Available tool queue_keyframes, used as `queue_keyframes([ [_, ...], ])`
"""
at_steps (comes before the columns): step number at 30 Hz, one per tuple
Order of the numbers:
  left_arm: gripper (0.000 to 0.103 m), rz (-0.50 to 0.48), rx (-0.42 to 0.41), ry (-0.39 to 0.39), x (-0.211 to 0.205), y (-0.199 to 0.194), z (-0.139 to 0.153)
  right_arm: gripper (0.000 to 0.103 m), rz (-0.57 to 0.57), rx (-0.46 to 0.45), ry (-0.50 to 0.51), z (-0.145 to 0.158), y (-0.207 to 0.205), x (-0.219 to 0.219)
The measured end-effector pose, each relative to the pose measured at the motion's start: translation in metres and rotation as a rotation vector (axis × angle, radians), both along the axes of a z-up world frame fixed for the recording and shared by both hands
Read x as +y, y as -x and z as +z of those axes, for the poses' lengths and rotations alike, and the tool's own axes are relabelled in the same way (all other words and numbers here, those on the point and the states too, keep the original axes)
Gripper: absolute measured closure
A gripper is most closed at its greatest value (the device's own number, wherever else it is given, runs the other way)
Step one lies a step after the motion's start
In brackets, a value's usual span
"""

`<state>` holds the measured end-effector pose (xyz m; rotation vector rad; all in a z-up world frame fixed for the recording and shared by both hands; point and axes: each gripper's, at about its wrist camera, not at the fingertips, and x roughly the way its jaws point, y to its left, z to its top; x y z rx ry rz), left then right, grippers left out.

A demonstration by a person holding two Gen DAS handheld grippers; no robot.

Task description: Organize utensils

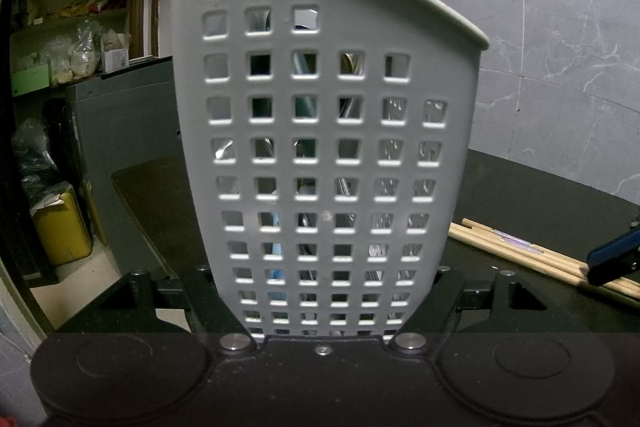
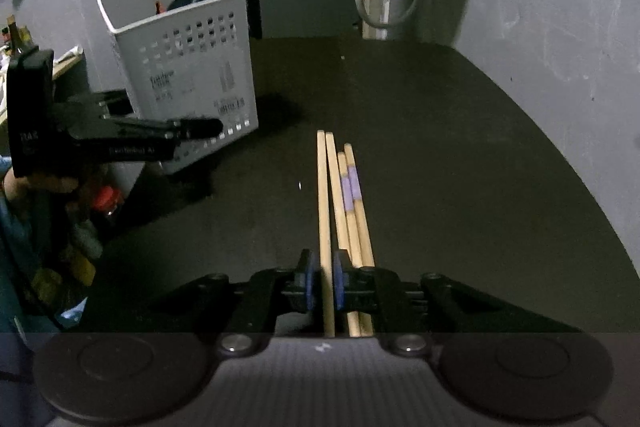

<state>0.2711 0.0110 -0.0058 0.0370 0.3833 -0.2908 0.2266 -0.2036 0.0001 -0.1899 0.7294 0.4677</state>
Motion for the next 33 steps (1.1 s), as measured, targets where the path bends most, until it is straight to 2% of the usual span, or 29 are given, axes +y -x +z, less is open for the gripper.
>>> queue_keyframes([
  [4, 0.028, 0.0, 0.0, 0.0, 0.0, 0.0, 0.0, 0.085, 0.005, 0.022, 0.018, -0.004, -0.008, 0.001],
  [12, 0.028, 0.0, -0.001, 0.001, 0.0, 0.0, 0.0, 0.074, 0.001, 0.046, -0.011, -0.005, -0.014, -0.004],
  [17, 0.028, 0.0, -0.001, 0.001, 0.0, 0.0, 0.0, 0.074, 0.029, 0.074, 0.003, -0.008, -0.022, 0.004],
  [19, 0.028, 0.001, -0.001, 0.0, -0.001, 0.0, 0.0, 0.078, 0.037, 0.078, 0.011, -0.009, -0.023, 0.007],
  [21, 0.028, 0.001, -0.001, 0.002, 0.0, 0.0, 0.0, 0.085, 0.042, 0.085, 0.012, -0.008, -0.023, 0.009],
  [23, 0.028, 0.001, -0.001, 0.001, 0.0, 0.0, 0.0, 0.086, 0.042, 0.089, 0.017, -0.008, -0.024, 0.01],
  [26, 0.028, 0.001, -0.002, 0.001, -0.001, 0.0, 0.0, 0.086, 0.044, 0.099, 0.024, -0.006, -0.027, 0.011],
  [30, 0.028, -0.002, -0.003, 0.003, 0.0, -0.001, -0.001, 0.077, 0.044, 0.112, 0.029, -0.003, -0.037, 0.016],
  [33, 0.028, -0.004, -0.003, 0.006, 0.001, -0.002, -0.002, 0.076, 0.05, 0.128, 0.032, -0.003, -0.052, 0.022],
])
